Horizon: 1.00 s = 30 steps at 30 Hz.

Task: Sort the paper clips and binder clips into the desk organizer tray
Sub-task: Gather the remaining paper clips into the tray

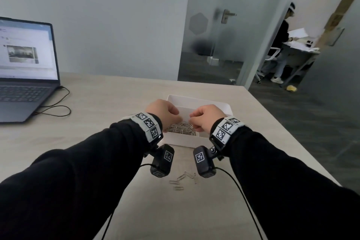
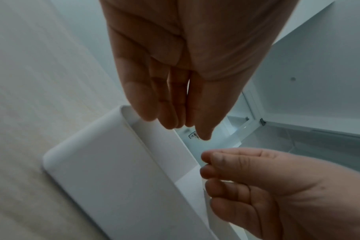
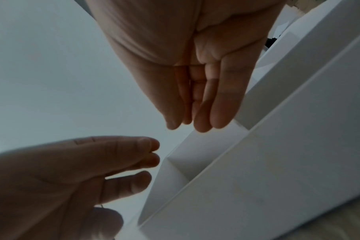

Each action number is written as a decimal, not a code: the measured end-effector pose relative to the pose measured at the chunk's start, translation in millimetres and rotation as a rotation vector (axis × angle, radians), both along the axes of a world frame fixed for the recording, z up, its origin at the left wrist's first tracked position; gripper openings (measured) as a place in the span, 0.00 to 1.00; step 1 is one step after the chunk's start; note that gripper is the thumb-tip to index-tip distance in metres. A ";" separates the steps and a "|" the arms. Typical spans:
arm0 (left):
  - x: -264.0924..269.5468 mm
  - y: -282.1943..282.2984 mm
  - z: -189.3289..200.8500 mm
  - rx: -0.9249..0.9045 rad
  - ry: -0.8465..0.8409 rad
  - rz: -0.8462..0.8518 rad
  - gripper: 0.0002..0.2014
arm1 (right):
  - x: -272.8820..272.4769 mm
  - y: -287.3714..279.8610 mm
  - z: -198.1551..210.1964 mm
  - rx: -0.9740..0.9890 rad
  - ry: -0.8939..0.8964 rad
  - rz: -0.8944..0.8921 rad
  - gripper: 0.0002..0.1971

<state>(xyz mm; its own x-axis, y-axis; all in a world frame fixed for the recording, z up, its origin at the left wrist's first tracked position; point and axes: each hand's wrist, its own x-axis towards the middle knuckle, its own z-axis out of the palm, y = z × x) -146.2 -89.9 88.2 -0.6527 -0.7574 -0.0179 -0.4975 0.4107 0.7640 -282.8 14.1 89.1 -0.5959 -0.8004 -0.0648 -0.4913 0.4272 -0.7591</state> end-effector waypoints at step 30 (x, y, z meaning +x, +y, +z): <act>42.8 84.4 -36.5 -0.297 -0.625 -0.413 0.16 | 63.4 80.7 -36.9 0.537 0.557 0.464 0.09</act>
